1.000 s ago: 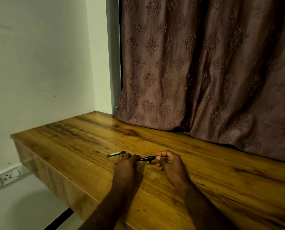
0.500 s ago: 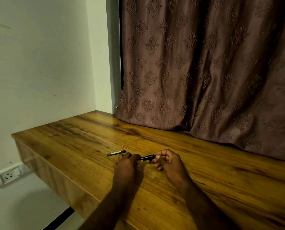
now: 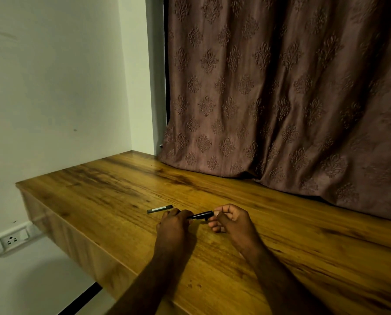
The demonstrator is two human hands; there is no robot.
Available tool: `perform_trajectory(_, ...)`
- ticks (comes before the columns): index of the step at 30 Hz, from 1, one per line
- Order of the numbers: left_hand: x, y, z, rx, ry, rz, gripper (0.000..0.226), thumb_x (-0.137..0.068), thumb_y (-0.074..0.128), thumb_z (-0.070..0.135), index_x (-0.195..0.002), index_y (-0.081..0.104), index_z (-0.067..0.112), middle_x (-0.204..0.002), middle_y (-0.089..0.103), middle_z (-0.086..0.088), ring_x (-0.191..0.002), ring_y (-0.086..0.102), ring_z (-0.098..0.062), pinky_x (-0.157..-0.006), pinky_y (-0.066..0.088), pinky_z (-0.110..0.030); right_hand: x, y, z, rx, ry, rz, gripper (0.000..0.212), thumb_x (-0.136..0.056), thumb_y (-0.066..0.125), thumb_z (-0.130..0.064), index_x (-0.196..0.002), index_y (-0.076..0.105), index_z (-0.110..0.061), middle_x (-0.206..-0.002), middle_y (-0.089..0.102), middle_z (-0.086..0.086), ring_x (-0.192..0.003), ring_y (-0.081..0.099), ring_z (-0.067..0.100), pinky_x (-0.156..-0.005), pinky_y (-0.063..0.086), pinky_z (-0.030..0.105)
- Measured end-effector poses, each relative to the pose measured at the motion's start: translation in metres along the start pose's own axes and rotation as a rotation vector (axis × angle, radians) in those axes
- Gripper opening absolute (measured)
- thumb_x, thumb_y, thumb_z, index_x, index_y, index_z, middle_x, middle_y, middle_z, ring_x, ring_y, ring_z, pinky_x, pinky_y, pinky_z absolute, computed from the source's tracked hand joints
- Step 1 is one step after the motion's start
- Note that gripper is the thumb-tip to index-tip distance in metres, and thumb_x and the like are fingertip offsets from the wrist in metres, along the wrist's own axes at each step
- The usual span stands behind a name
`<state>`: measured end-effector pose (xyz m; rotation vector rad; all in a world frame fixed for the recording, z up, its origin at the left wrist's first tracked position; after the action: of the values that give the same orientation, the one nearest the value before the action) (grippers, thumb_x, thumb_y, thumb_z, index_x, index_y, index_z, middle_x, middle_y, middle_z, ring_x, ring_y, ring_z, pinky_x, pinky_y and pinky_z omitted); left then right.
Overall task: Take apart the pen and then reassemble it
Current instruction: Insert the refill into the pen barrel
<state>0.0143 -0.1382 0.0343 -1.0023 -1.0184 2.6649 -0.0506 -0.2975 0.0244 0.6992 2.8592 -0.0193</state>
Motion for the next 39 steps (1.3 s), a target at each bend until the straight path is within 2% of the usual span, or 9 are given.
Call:
perform_trajectory(7,-0.0013,0.0021,-0.0002,-0.026,0.013,-0.004,0.021,-0.089,0.063,0.018,-0.107,0.070,0.026,-0.102,0.065,-0.001,-0.098,0.058,-0.023,-0.083,0.051,-0.045,0.0001,-0.0003,0.0012,-0.009,0.021,0.003,0.009,-0.094,0.054,-0.004,-0.092,0.063,-0.007,-0.080,0.072,0.014,-0.065,0.069,0.018,-0.059,0.056,0.026)
perform_trajectory(10,-0.0001,0.0020,0.0018,-0.060,0.041,0.022,0.014,-0.091,0.064,0.025,-0.103,0.070,0.030,-0.095,0.063,0.002,-0.093,0.057,-0.022,-0.077,0.051,-0.043,0.0004,-0.0002,0.0020,-0.011,0.028,-0.003,0.009,-0.095,0.054,-0.005,-0.094,0.062,-0.005,-0.078,0.071,0.014,-0.058,0.066,0.016,-0.055,0.053,0.026)
perform_trajectory(17,-0.0012,0.0061,0.0009,-0.088,0.051,-0.015,0.014,-0.092,0.063,0.029,-0.103,0.069,0.034,-0.097,0.063,0.004,-0.096,0.057,-0.021,-0.079,0.051,-0.044,-0.0006,-0.0019,0.0046,0.016,0.034,-0.008,0.016,-0.094,0.057,-0.009,-0.097,0.061,0.006,-0.071,0.066,0.016,-0.050,0.057,0.017,-0.045,0.044,0.024)
perform_trajectory(23,-0.0018,0.0047,0.0002,-0.001,0.049,-0.010,0.017,-0.091,0.065,0.022,-0.106,0.071,0.026,-0.100,0.066,-0.001,-0.097,0.058,-0.024,-0.083,0.051,-0.046,-0.0013,-0.0004,0.0033,0.073,-0.002,-0.001,0.020,-0.094,0.059,-0.018,-0.091,0.060,0.002,-0.069,0.067,0.012,-0.049,0.056,0.018,-0.044,0.042,0.027)
perform_trajectory(29,-0.0016,0.0040,0.0033,0.016,0.052,-0.032,0.022,-0.089,0.061,0.014,-0.108,0.071,0.021,-0.102,0.066,-0.005,-0.099,0.058,-0.026,-0.086,0.049,-0.045,-0.0018,-0.0035,0.0026,0.063,-0.009,0.021,0.011,-0.094,0.058,-0.011,-0.094,0.061,-0.001,-0.077,0.070,0.013,-0.051,0.058,0.019,-0.044,0.043,0.027)
perform_trajectory(35,-0.0019,0.0051,0.0019,0.040,0.052,-0.052,0.025,-0.086,0.063,0.010,-0.107,0.072,0.020,-0.101,0.067,-0.006,-0.096,0.060,-0.027,-0.084,0.050,-0.047,-0.0023,-0.0032,0.0015,0.077,-0.024,0.003,0.022,-0.094,0.060,-0.016,-0.085,0.059,0.005,-0.071,0.069,0.013,-0.048,0.056,0.018,-0.043,0.038,0.027)
perform_trajectory(37,-0.0002,0.0021,0.0050,0.069,0.067,-0.027,0.021,-0.086,0.063,0.017,-0.104,0.073,0.020,-0.096,0.067,-0.005,-0.090,0.062,-0.025,-0.079,0.053,-0.045,-0.0024,-0.0018,0.0003,0.104,-0.037,-0.004,0.025,-0.095,0.058,-0.020,-0.082,0.058,0.001,-0.070,0.068,0.013,-0.048,0.056,0.019,-0.042,0.038,0.027)
perform_trajectory(39,0.0017,-0.0014,0.0086,0.100,0.098,0.009,0.027,-0.086,0.055,0.034,-0.099,0.074,0.020,-0.089,0.067,-0.003,-0.080,0.063,-0.022,-0.072,0.055,-0.043,-0.0015,0.0001,-0.0017,0.135,-0.056,-0.004,0.026,-0.096,0.056,-0.023,-0.079,0.055,-0.003,-0.068,0.068,0.012,-0.048,0.055,0.021,-0.041,0.038,0.026)
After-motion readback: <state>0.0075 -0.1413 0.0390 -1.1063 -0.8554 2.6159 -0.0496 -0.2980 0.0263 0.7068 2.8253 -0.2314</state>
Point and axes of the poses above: each hand's wrist, its own x-axis away from the middle knuckle, its own y-axis out of the palm, z = x × y, the point moved 10 cm from there along -x, towards the middle knuckle
